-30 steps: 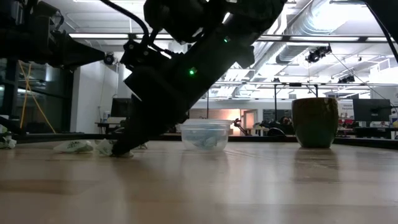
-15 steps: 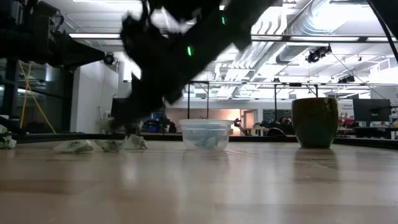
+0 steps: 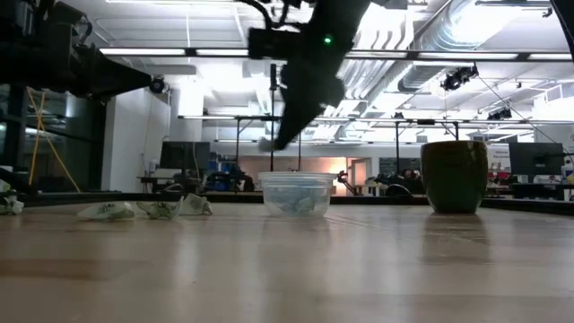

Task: Pick and place items into bin
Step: Put the green stevia packet into the top transparent bin, then put the green stevia packet into the bottom transparent bin

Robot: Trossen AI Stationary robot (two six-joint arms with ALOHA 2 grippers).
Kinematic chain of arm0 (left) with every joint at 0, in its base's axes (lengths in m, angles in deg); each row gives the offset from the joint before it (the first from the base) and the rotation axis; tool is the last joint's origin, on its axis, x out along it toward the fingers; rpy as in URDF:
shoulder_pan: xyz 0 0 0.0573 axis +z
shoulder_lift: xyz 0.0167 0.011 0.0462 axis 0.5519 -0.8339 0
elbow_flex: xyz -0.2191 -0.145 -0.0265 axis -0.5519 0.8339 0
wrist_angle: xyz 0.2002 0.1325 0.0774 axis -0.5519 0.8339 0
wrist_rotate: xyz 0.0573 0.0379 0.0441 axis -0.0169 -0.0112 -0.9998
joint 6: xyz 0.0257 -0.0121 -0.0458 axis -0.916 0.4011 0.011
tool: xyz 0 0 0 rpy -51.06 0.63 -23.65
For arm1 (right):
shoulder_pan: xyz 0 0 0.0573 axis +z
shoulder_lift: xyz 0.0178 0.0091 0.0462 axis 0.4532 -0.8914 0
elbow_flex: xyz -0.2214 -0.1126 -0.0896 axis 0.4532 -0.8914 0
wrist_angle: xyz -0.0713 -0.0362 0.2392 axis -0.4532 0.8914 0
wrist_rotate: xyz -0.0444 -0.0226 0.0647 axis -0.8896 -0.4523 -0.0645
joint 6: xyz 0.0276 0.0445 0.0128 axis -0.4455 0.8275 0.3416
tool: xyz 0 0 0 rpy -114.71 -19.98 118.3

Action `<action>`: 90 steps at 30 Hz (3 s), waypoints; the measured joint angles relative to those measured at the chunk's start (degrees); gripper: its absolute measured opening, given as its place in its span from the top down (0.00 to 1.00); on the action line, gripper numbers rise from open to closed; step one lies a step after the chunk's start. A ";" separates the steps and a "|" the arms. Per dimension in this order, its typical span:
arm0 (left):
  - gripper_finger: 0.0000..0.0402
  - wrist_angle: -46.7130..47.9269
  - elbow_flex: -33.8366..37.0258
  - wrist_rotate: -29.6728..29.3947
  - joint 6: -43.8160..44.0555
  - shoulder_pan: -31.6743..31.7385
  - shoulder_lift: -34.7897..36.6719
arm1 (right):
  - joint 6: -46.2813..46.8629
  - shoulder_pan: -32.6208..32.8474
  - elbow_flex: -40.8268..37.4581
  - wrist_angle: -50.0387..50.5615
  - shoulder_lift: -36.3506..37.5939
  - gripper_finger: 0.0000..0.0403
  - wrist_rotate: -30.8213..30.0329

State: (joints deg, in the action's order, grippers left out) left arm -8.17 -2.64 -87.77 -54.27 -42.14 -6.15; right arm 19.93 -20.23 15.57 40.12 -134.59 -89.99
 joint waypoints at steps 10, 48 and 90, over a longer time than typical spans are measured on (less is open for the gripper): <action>0.76 0.00 -0.01 0.00 0.00 0.02 0.01 | 2.21 -5.09 -1.40 3.98 -0.13 0.75 6.66; 0.76 0.00 -0.01 -0.09 -3.06 0.00 -0.01 | 0.74 -13.20 -74.85 -67.24 64.10 0.98 18.24; 0.31 10.49 -13.24 17.87 15.08 -0.02 -28.02 | 4.92 -13.18 -89.92 -49.65 100.49 0.98 3.73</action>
State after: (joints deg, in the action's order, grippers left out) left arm 2.32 -15.88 -69.90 -39.19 -42.16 -34.17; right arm 24.85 -33.41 -74.35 -9.53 -34.10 -86.25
